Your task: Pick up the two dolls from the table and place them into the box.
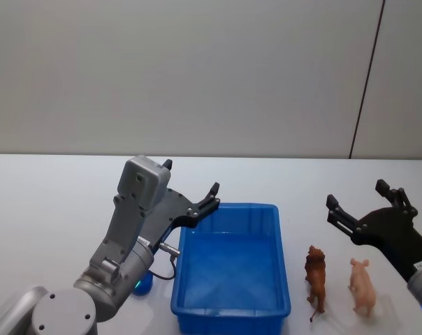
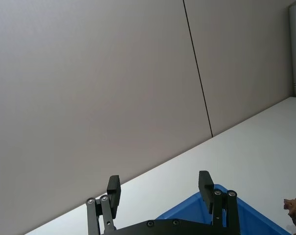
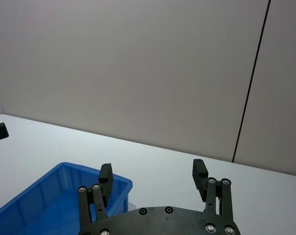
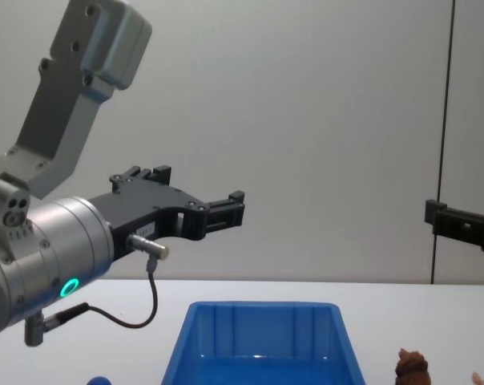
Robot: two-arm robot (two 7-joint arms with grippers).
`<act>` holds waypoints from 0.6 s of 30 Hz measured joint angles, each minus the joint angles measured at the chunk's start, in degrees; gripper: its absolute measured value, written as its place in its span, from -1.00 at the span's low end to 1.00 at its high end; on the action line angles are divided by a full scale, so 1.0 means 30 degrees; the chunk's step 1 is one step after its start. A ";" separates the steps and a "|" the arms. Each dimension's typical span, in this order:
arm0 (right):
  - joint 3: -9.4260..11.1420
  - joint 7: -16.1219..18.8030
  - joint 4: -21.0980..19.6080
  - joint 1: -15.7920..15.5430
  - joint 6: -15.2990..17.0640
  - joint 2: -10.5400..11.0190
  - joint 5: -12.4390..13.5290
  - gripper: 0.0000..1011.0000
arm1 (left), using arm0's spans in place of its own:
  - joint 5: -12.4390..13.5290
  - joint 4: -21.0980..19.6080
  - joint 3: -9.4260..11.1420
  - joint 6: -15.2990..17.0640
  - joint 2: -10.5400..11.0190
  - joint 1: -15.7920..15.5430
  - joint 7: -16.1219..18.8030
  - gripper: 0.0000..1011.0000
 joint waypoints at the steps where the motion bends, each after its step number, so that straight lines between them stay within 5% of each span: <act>1: -0.0001 -0.0001 0.0000 0.0000 0.0000 0.0000 0.0000 0.98 | 0.0000 0.0000 0.0000 0.0000 0.0001 0.0001 -0.0001 0.98; 18: -0.0001 -0.0001 0.0001 0.0001 -0.0001 0.0001 0.0000 0.98 | 0.0000 0.0000 0.0000 0.0000 0.0000 0.0000 0.0000 0.98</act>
